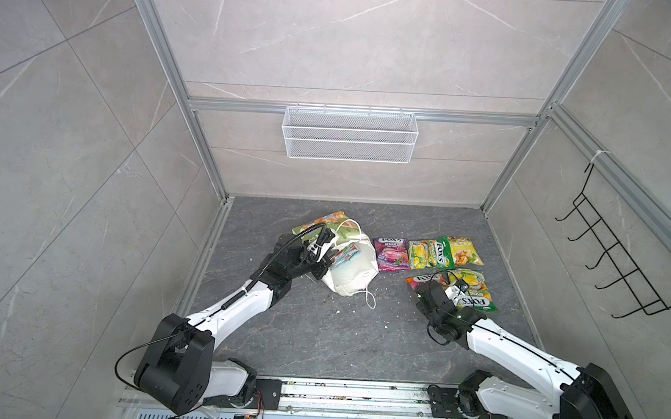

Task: Take the snacks out of the paper bag
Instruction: 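Open the right gripper to release the FRUITS packet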

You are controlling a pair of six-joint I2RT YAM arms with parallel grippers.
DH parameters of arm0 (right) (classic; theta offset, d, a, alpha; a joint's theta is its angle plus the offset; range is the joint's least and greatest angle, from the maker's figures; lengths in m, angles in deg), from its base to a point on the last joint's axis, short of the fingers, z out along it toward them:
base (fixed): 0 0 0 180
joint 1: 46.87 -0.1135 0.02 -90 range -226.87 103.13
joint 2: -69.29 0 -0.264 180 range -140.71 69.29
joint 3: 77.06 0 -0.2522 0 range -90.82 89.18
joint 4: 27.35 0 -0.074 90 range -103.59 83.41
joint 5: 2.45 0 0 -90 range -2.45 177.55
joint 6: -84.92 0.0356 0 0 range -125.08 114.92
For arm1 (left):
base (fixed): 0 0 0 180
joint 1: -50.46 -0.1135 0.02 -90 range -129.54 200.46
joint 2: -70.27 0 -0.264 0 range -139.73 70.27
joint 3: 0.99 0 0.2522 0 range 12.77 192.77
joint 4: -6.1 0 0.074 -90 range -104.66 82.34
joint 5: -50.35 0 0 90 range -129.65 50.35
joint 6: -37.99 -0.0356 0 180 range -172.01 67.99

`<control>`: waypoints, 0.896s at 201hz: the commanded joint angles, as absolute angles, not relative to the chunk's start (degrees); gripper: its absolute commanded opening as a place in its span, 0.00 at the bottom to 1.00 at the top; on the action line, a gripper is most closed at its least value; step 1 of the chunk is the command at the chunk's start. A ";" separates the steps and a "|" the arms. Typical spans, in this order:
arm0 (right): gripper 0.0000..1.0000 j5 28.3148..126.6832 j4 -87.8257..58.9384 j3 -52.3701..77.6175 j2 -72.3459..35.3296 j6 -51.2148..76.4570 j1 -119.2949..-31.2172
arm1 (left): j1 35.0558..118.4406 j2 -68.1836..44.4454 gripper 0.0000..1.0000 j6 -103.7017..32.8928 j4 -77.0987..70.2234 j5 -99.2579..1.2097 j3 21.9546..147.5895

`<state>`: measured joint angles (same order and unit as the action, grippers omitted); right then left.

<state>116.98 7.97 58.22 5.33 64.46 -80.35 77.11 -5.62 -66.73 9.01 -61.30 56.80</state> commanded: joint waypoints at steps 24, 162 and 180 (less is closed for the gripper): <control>0.13 117.90 4.98 56.84 3.31 67.33 -80.71 | 77.08 -3.97 0.00 -65.44 10.98 -63.24 57.33; 0.56 129.05 14.62 51.31 9.30 67.43 -93.30 | 77.09 -2.79 0.00 -65.93 9.95 -62.00 57.78; 0.59 131.26 15.38 51.04 12.05 65.81 -93.87 | 77.08 -2.28 0.00 -66.18 9.65 -61.50 57.60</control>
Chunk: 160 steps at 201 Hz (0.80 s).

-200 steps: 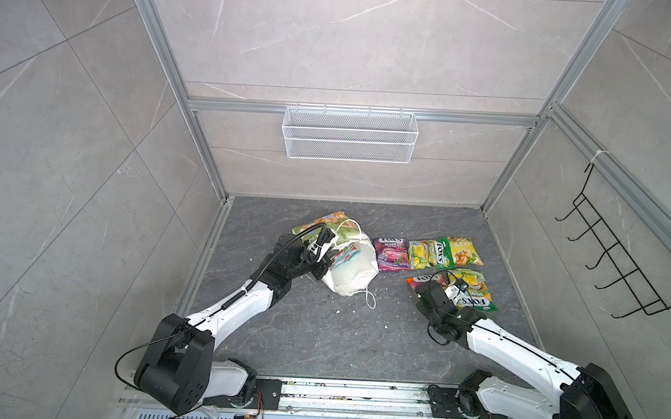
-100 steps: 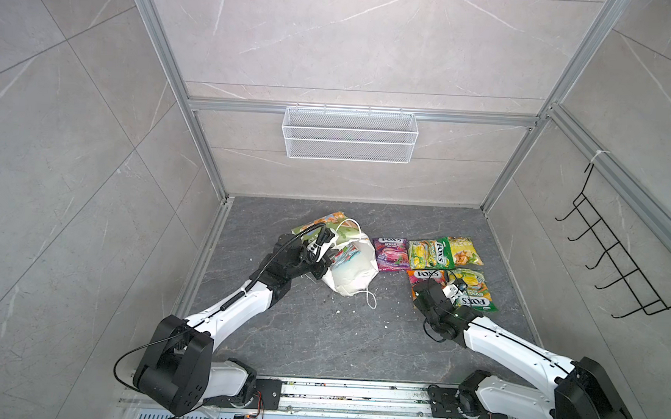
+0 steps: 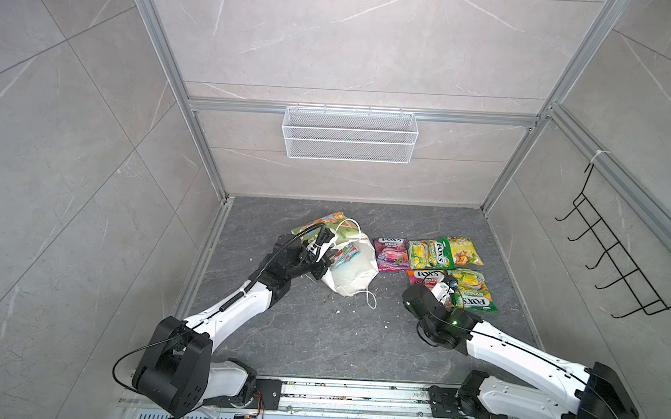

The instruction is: Take the snacks out of the paper bag

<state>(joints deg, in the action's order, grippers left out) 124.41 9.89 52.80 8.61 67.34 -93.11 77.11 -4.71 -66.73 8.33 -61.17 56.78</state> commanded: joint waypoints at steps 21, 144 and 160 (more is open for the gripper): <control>0.59 133.16 15.31 49.66 13.73 61.10 -94.07 | 77.09 -2.14 0.00 -66.51 9.68 -61.06 57.23; 0.15 90.22 16.13 29.90 -13.62 19.26 -73.51 | 77.09 -2.08 0.00 -65.31 8.41 -61.29 58.32; 0.14 89.46 17.61 28.22 -17.83 17.39 -73.00 | 77.09 -1.62 0.00 -65.11 8.82 -60.99 57.64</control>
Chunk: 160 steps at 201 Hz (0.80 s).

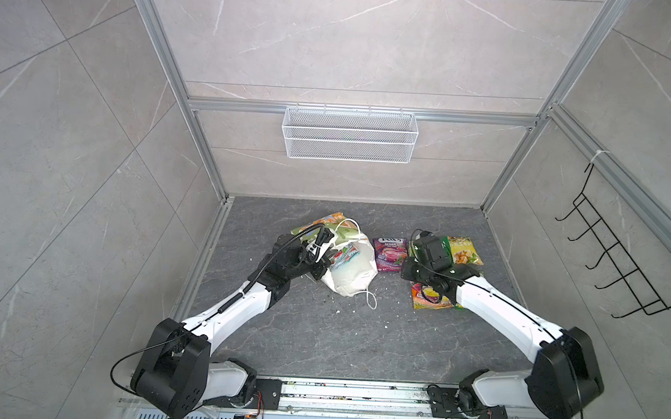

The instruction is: Take the snacks out of the paper bag

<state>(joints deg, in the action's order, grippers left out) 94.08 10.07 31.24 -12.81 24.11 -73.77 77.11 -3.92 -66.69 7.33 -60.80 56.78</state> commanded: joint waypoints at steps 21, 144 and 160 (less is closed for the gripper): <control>0.14 91.92 18.84 26.95 -22.09 18.06 -72.98 | 77.04 -1.56 0.00 -64.95 9.08 -60.80 57.40; 0.18 99.68 20.23 26.55 -36.30 22.19 -70.18 | 77.09 -1.95 0.00 -64.40 9.16 -61.46 57.24; 0.18 99.68 20.24 26.90 -35.98 22.61 -69.56 | 77.09 -1.97 0.00 -64.40 9.18 -61.44 57.22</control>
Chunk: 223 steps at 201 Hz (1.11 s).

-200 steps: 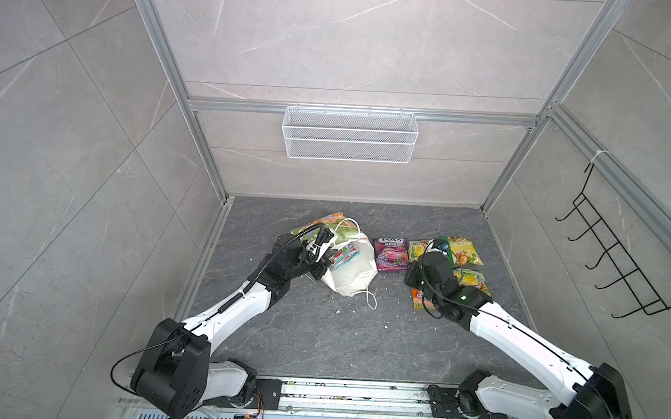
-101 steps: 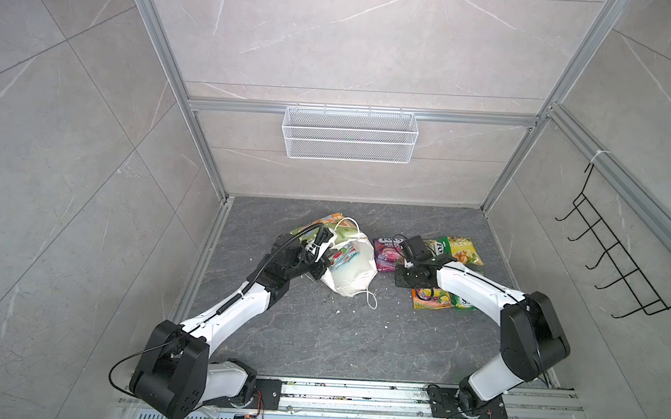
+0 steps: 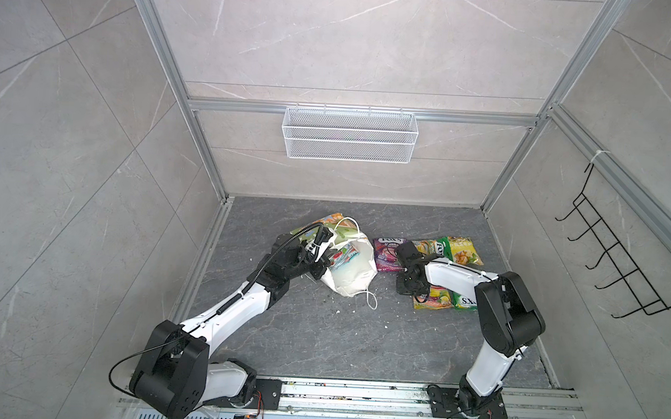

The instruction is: Take the snacks out of the paper bag

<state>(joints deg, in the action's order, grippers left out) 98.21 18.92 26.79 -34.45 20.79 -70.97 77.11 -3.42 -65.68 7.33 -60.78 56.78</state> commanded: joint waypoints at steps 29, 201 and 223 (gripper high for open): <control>0.19 100.12 21.20 27.11 -34.96 21.85 -69.02 | 77.09 -1.93 0.00 -64.49 9.19 -61.37 57.20; 0.31 93.27 21.02 27.03 -15.96 23.73 -67.58 | 77.06 -2.54 0.00 -64.58 8.81 -62.23 58.27; 0.32 89.99 15.80 29.25 -7.89 27.46 -70.16 | 77.14 -2.82 0.00 -64.58 8.77 -62.71 58.77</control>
